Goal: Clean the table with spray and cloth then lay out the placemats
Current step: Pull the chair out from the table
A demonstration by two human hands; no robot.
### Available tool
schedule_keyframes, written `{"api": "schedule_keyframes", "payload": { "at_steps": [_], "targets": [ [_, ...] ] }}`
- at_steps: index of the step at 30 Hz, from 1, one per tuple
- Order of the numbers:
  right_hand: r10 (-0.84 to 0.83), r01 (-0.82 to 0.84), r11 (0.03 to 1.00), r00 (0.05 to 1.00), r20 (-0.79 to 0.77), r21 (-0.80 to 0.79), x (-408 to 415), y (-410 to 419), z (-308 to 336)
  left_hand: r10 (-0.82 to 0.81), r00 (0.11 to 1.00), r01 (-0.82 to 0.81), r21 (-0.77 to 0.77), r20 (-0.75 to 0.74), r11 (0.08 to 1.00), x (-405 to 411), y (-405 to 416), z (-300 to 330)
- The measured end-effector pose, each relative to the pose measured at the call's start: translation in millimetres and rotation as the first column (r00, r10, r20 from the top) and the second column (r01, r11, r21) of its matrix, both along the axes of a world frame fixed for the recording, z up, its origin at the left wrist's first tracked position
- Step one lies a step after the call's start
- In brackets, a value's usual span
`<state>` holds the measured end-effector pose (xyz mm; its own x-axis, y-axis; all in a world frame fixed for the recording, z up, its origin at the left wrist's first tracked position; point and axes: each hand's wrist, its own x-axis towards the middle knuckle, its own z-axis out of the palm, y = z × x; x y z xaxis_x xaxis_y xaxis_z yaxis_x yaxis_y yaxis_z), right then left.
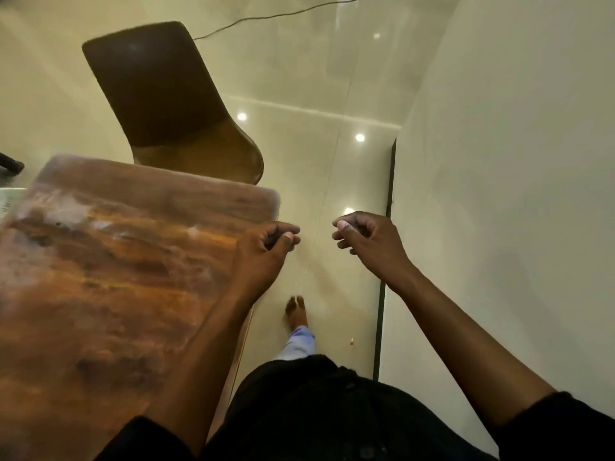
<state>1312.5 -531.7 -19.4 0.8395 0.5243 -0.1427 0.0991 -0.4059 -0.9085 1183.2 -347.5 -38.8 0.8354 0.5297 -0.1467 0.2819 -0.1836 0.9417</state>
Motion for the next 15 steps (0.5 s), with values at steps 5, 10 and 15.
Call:
{"api": "schedule_keyframes", "payload": {
  "at_steps": [5,10,15],
  "targets": [
    [-0.022,0.023,1.0,1.0,0.019,-0.013,110,63,-1,-0.014,1.0,0.014,0.028,0.017,1.0,110,65,-6],
    [-0.038,0.037,0.999,0.999,-0.034,-0.028,186,111,-3,-0.013,1.0,0.013,-0.039,-0.01,0.999,190,121,-10],
    [-0.019,0.014,0.998,0.996,-0.088,-0.056,261,151,-8,-0.016,0.996,0.014,-0.025,-0.086,1.0,262,157,-17]
  ]
}}
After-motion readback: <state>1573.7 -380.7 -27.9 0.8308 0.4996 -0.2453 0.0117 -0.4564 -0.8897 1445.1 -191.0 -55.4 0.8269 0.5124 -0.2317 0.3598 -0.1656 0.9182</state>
